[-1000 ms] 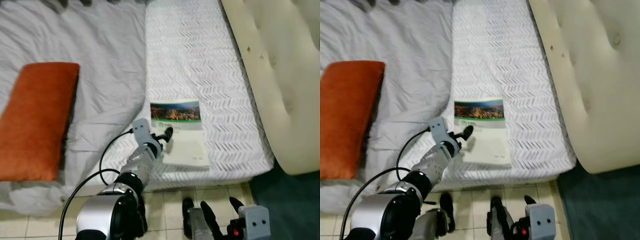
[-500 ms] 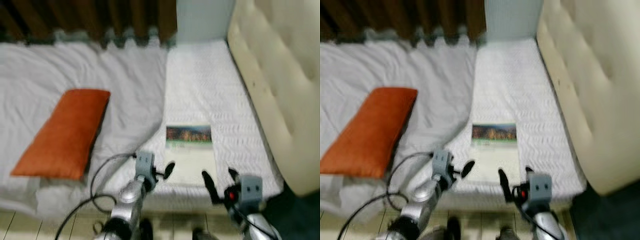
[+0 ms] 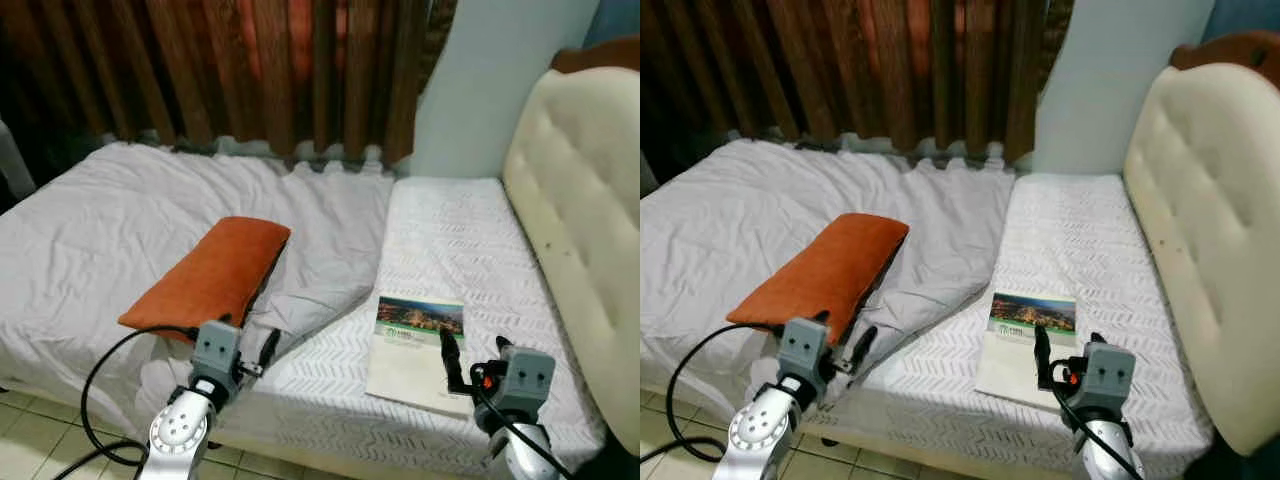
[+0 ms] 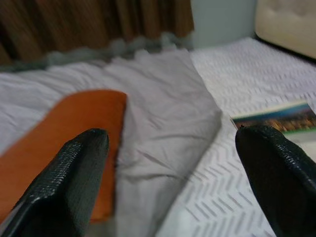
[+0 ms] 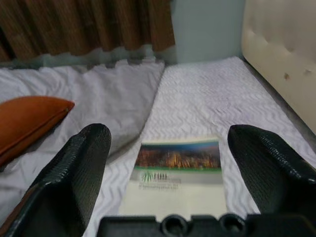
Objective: Clean up the room
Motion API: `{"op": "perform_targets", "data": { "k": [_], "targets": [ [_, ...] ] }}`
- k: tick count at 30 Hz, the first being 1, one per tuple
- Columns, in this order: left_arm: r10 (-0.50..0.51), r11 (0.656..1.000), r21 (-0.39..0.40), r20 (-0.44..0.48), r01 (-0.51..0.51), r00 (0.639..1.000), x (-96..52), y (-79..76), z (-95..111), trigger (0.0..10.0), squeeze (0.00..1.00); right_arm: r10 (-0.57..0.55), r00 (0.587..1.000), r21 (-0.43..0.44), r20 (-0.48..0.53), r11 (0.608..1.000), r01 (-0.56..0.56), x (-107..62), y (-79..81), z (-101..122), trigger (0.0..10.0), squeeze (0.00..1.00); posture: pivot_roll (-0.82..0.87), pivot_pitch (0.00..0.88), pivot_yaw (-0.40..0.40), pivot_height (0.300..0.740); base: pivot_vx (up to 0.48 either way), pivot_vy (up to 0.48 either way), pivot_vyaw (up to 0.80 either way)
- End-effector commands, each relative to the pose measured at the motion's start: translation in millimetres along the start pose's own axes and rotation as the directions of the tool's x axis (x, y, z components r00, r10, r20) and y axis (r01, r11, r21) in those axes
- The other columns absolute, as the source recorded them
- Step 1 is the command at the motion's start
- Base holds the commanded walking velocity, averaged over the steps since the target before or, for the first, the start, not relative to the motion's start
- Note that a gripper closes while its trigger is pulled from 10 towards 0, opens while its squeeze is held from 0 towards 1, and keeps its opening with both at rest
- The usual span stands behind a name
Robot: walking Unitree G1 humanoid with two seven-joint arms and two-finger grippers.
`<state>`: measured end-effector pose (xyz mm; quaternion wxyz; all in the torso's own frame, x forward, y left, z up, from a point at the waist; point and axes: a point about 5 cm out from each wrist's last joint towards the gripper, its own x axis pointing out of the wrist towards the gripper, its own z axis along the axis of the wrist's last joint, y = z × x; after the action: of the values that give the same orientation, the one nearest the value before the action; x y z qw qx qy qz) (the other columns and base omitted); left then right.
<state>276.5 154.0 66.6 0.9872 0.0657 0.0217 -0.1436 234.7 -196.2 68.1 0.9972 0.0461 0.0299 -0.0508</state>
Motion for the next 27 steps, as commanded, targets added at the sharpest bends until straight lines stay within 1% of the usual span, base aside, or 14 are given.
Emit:
{"op": "perform_targets", "data": {
  "k": [1, 2, 3, 5, 7, 10, 14, 17, 19, 20, 22, 23, 26, 27],
  "targets": [
    [0.0, 1.0, 0.01, 0.02, 0.0, 1.0, 7.0, -5.8, 10, 10.0, 0.0, 0.009, 1.0, -0.011, -0.005, 1.0, -0.009, 3.1, -1.5, 0, 10.0, 0.0, -0.03, 0.0, -0.003, 0.74, 0.0, 0.0, 0.0],
    [-0.004, 1.0, 0.01, 0.019, 0.003, 1.0, 7.4, -6.7, 11, 10.0, 0.0, 0.02, 1.0, -0.013, -0.003, 1.0, -0.02, 4.3, 1.5, 0, 10.0, 0.0, -0.03, 0.0, -0.007, 0.74, 0.0, 0.0, 0.0],
    [0.011, 1.0, -0.021, 0.001, -0.011, 1.0, 6.3, -7.6, 9, 10.0, 0.0, 0.035, 0.999, -0.016, -0.006, 0.999, -0.035, 7.7, 3.9, -3, 10.0, 0.0, -0.03, 0.0, -0.011, 0.74, 0.0, 0.379, 0.0],
    [0.019, 1.0, -0.022, -0.012, -0.019, 1.0, 4.8, -8.4, 7, 10.0, 0.0, 0.036, 0.999, -0.017, -0.011, 0.999, -0.036, 10.0, 3.2, -5, 10.0, 0.0, -0.02, 0.0, -0.018, 0.74, 0.0, 0.426, 0.0],
    [0.024, 0.998, -0.05, -0.029, -0.026, 0.999, 4.0, -6.9, 6, 10.0, 0.0, 0.042, 0.999, -0.026, -0.015, 0.999, -0.042, 10.7, 3.1, -6, 10.0, 0.0, -0.01, 0.0, -0.018, 0.74, 0.0, 0.472, 0.0],
    [0.036, 0.998, -0.043, -0.046, -0.038, 0.998, 3.1, -1.1, 4, 10.0, 0.0, 0.072, 0.997, -0.034, -0.026, 0.997, -0.073, 11.5, 7.0, -11, 10.0, 0.0, 0.0, 0.004, -0.016, 0.74, 0.0, 0.476, 0.0],
    [0.041, 0.998, -0.044, -0.065, -0.043, 0.997, 1.7, 4.4, 1, 10.0, 0.0, 0.068, 0.997, -0.049, -0.028, 0.996, -0.069, 12.8, 8.4, -13, 10.0, 0.0, 0.01, 0.006, -0.02, 0.74, 0.0, 0.476, 0.0],
    [0.066, 0.996, -0.05, -0.094, -0.071, 0.993, -8.3, 15.7, -5, 10.0, 0.0, 0.04, 0.999, -0.056, -0.014, 0.998, -0.041, 7.6, 3.8, -13, 10.0, 0.0, 0.0, 0.006, -0.024, 0.74, 0.0, 0.477, 0.0],
    [0.05, 0.998, -0.04, -0.104, -0.054, 0.993, -20.1, 19.7, -7, 10.0, 0.0, 0.025, 0.999, -0.06, -0.02, 0.998, -0.026, -2.4, 0.1, -14, 10.0, 0.0, 0.0, 0.015, -0.023, 0.74, 0.0, 0.48, 0.0],
    [0.023, 0.999, -0.034, -0.116, -0.027, 0.993, -27.4, 18.7, -9, 10.0, 0.0, 0.036, 0.998, -0.073, -0.046, 0.997, -0.039, -9.9, 0.1, -21, 10.0, 0.0, 0.0, 0.026, -0.022, 0.74, 0.0, 0.48, 0.0],
    [0.018, 0.999, -0.037, -0.119, -0.023, 0.993, -27.4, 17.9, -9, 10.0, 0.0, 0.039, 0.997, -0.075, -0.061, 0.996, -0.043, -10.9, 0.4, -24, 10.0, 0.0, 0.0, 0.029, -0.022, 0.74, 0.0, 0.48, 0.0],
    [0.028, 0.998, -0.05, -0.114, -0.034, 0.993, -22.3, 17.4, -8, 10.0, 0.0, 0.043, 0.997, -0.077, -0.072, 0.996, -0.048, -9.0, 1.5, -26, 10.0, 0.0, 0.0, 0.033, -0.024, 0.74, 0.0, 0.48, 0.0],
    [0.044, 0.996, -0.07, -0.105, -0.052, 0.994, -15.2, 16.8, -4, 10.0, 0.0, 0.058, 0.996, -0.075, -0.064, 0.995, -0.063, -4.7, 4.6, -24, 10.0, 0.0, -0.01, 0.033, -0.024, 0.74, 0.0, 0.48, 0.0],
    [0.052, 0.996, -0.062, -0.104, -0.059, 0.993, -13.8, 15.9, -4, 10.0, 0.0, 0.07, 0.995, -0.069, -0.072, 0.995, -0.075, -3.2, 6.5, -25, 10.0, 0.0, -0.01, 0.034, -0.029, 0.74, 0.0, 0.48, -0.8]
  ]
}}
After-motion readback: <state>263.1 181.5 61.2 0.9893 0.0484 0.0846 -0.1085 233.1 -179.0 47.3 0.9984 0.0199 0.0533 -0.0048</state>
